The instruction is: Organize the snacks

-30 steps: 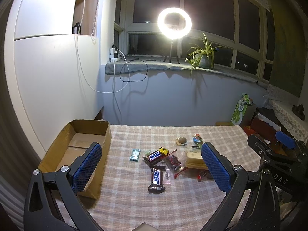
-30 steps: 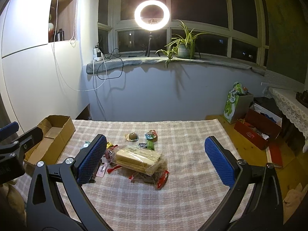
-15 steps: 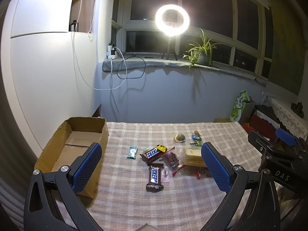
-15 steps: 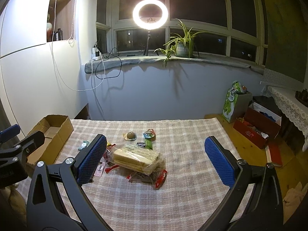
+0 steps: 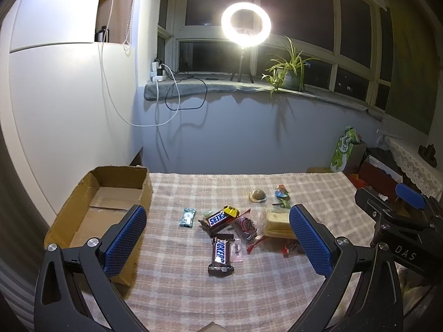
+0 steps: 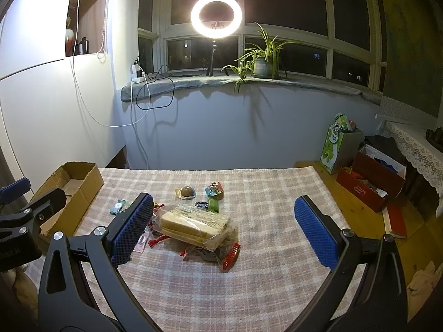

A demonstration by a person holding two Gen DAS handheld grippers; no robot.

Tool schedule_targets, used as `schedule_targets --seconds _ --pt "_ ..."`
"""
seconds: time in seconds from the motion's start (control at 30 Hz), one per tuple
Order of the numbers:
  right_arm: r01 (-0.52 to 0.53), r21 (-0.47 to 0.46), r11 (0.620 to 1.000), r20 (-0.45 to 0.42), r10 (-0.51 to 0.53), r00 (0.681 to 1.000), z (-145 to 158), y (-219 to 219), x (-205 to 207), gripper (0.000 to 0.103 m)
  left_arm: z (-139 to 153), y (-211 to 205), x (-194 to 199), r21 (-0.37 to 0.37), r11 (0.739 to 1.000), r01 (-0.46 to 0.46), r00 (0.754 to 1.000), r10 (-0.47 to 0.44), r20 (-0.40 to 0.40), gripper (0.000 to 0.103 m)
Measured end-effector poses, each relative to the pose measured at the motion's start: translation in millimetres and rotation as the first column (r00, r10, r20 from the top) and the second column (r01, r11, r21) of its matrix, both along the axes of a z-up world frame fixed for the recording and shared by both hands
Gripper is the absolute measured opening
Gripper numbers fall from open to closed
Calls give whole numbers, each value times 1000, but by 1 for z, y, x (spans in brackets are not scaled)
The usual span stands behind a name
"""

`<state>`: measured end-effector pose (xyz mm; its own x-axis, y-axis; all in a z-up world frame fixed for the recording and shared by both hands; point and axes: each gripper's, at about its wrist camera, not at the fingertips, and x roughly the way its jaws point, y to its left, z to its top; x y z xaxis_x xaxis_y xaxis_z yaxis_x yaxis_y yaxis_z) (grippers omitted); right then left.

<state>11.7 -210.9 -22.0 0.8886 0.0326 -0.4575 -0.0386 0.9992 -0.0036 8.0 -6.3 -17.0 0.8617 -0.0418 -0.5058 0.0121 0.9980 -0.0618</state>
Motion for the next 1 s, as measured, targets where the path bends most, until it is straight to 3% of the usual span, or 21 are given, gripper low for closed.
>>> schedule_targets --seconds 0.5,0.8,1.0 --pt "-21 0 1000 -32 21 999 -12 3 15 103 -15 -3 18 -19 999 37 998 -38 -49 102" --pt "-33 14 999 -90 34 995 -29 -5 35 103 -41 3 44 -133 989 71 987 -89 -133 102" --pt "-80 122 989 -184 102 978 -51 -20 61 103 -55 -1 60 -198 974 111 974 -146 -174 101"
